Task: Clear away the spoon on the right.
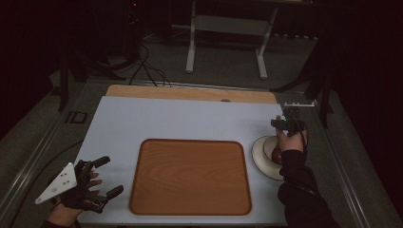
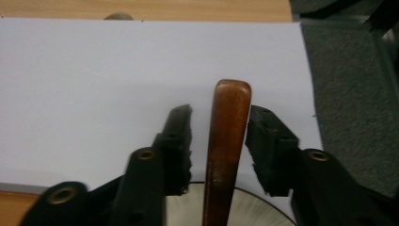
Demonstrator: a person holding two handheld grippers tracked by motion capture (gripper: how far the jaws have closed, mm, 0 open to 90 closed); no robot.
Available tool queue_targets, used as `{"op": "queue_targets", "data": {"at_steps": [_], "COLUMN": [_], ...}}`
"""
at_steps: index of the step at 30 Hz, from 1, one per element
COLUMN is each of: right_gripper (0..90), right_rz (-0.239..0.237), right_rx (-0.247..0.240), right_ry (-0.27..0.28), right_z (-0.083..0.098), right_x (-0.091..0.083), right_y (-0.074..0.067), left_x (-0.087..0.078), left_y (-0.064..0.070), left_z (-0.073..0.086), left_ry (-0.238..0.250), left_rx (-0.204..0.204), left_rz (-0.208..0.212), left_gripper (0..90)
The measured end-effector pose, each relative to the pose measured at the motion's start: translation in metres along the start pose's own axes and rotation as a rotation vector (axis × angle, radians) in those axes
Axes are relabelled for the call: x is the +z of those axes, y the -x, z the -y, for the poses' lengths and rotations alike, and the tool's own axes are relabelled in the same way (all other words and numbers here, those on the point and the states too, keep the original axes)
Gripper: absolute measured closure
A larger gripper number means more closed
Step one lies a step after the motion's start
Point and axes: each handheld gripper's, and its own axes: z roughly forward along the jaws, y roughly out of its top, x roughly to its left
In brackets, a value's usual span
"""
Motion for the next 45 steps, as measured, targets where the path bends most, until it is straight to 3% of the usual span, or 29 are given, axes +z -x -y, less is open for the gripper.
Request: {"op": "queue_targets", "data": {"at_steps": [5,17,22,36,45], "right_gripper": [75.0,76.1,76.2,76.3,76.4], "right_rz": [-0.006,-0.043,-0.052,-0.088,-0.118], "right_rx": [0.011,0.041,0.031,0.004,-0.035], "right_ry": [-0.010,0.022,0.035,0.098,0.136], "right_z": [0.000,-0.004,-0.006,-0.028,-0.037], "right_x": [0.001,-0.012,-0.020,-0.070,-0.105], "right_y": [0.000,0.003,0.005,-0.001,-0.020], "left_x": [0.000,0.000,0.001,0.000,0.000], "left_y": [0.000,0.000,0.000,0.000,0.000], "left_z": [0.000,0.000,0.000,0.000,0.000], "left_ry": [0.001,-0.001,-0.001,-0.001,-0.001], "left_rx": [-0.003,-0.007,-0.009,-0.010,-0.006], "left_rz": [0.000,0.000,0.001,-0.004,-0.004], "left_gripper": [0.0,0.0,0.0,0.0,0.0]}}
